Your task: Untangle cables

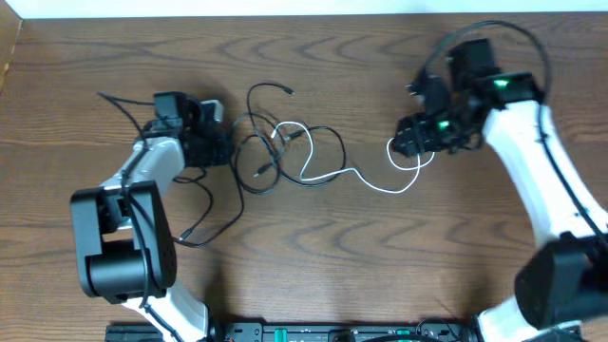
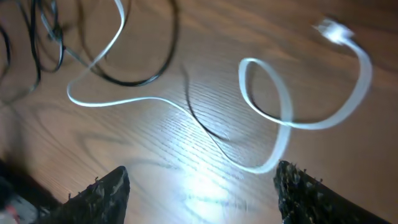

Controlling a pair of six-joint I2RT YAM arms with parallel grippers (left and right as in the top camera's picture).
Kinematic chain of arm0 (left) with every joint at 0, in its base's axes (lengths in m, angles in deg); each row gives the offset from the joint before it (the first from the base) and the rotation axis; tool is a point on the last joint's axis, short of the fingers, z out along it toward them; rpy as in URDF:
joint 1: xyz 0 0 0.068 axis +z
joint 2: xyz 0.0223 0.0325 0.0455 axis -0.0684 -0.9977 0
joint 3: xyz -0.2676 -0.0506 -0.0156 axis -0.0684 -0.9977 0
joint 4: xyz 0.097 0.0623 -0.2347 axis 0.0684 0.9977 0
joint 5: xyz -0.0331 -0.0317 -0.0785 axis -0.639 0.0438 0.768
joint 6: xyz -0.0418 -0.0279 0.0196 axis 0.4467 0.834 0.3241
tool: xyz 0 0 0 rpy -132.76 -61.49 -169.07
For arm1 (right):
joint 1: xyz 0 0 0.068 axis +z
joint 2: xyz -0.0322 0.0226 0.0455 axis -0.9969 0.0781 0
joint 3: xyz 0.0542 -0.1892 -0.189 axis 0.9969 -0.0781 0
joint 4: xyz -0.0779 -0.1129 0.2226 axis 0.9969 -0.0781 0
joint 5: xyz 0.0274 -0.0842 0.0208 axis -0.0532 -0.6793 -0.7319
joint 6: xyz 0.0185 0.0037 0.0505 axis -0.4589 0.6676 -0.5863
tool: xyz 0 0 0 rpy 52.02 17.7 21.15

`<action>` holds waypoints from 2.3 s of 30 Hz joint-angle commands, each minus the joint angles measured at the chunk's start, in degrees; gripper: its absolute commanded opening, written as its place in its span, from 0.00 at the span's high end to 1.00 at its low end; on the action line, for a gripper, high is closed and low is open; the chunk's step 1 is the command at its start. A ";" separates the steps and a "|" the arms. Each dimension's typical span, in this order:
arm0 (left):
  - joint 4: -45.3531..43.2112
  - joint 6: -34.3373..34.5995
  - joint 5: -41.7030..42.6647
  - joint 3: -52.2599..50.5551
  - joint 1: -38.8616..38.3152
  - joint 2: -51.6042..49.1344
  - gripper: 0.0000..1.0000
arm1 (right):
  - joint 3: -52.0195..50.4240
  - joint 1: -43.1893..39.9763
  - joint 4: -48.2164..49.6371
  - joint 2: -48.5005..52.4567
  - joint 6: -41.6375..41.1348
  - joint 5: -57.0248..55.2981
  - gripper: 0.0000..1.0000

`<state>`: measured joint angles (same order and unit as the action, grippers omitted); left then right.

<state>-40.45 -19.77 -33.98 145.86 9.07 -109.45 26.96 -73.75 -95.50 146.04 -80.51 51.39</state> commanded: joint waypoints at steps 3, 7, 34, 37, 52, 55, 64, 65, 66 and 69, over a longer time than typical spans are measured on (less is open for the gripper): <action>0.09 0.50 0.94 -0.76 -2.67 1.38 0.86 | 0.50 3.54 1.09 3.58 13.77 2.12 0.27; 0.07 0.50 0.94 -0.76 -3.87 1.38 0.86 | 0.42 4.94 -0.52 5.01 27.36 7.43 0.25; 1.75 0.50 0.96 -0.76 -4.37 1.38 0.86 | -0.02 14.21 13.97 21.68 35.58 16.81 0.41; 1.77 0.50 0.96 -0.76 -4.37 1.38 0.86 | 0.09 15.19 14.73 21.64 32.24 14.05 0.99; 1.77 0.50 0.96 -0.76 -4.37 1.38 0.86 | 12.39 13.84 1.40 12.39 11.61 -7.72 0.99; 1.81 0.50 0.96 -0.76 -4.37 1.38 0.86 | 16.02 12.52 -1.75 8.28 8.70 -10.01 0.99; 2.47 0.50 0.96 -0.76 -4.37 1.38 0.86 | 19.45 3.67 -7.54 -0.15 -1.44 -19.63 0.99; 2.47 0.50 0.96 -0.76 -4.37 1.38 0.86 | 19.45 1.97 -7.54 -0.94 -2.21 -19.47 0.99; 2.45 0.48 0.96 -0.76 -4.37 1.38 0.86 | 19.45 0.24 -7.82 -1.79 -3.17 -19.12 0.99; 2.29 -0.17 0.98 -0.76 -4.44 1.38 0.86 | 19.45 -5.53 -10.27 -4.61 -6.64 -19.10 0.99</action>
<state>-38.37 -19.77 -33.98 145.86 4.83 -109.45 45.63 -75.70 -104.77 144.27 -81.64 34.08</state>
